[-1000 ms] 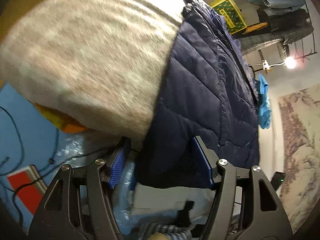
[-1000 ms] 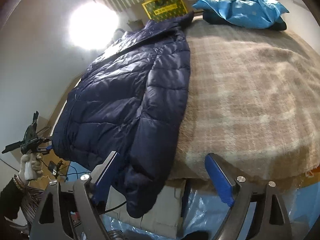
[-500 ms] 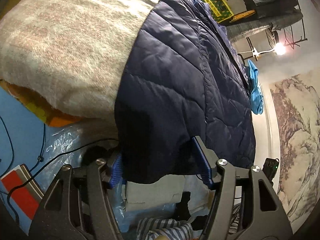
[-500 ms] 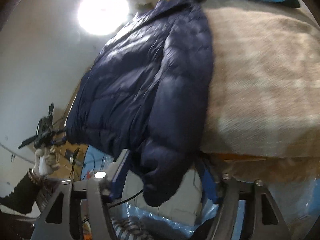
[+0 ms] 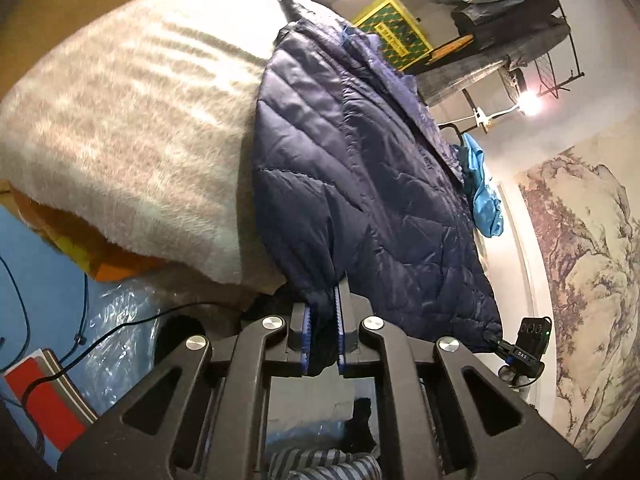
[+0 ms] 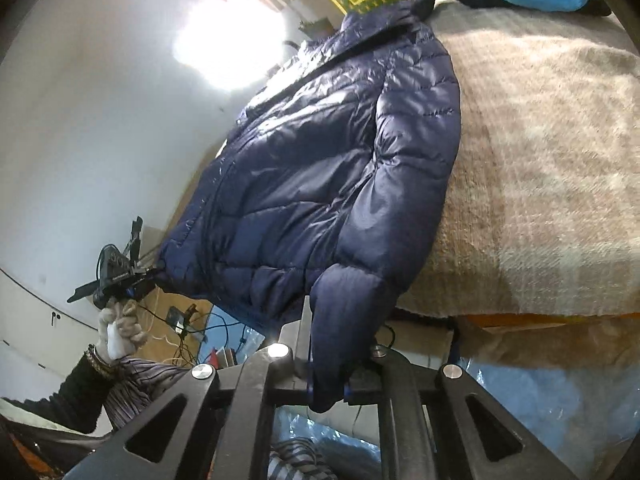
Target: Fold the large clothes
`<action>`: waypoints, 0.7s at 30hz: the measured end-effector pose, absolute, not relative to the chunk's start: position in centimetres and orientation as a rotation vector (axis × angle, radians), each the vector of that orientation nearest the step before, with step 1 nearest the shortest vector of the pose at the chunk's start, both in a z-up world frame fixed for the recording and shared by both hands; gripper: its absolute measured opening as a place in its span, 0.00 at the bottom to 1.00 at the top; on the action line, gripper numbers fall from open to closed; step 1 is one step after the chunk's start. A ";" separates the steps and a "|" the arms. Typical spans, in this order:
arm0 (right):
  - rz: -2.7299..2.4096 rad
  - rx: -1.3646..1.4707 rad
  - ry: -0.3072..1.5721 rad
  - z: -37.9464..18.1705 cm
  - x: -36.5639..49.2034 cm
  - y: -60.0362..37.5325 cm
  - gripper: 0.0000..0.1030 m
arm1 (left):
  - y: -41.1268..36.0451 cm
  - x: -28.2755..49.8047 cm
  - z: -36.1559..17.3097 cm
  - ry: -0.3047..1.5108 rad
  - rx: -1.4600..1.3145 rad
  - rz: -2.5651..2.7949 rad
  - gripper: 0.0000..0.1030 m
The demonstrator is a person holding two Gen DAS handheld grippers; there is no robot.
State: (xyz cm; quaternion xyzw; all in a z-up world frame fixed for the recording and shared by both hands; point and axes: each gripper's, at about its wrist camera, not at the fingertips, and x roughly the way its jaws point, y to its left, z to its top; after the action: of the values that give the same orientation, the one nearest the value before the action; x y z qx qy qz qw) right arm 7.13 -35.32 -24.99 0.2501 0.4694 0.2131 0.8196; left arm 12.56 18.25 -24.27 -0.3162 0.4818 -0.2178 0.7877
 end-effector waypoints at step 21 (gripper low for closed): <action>0.376 0.443 0.726 -7.7 13.4 -36.5 0.03 | 16.6 22.1 -9.1 0.763 -0.671 -0.492 0.04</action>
State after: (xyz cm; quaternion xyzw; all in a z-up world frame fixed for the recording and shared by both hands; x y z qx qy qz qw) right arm 13.42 -36.49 -7.68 0.2136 0.3501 0.1811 0.8939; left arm 22.11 16.55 -9.12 -0.3181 0.3615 -0.2331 0.8449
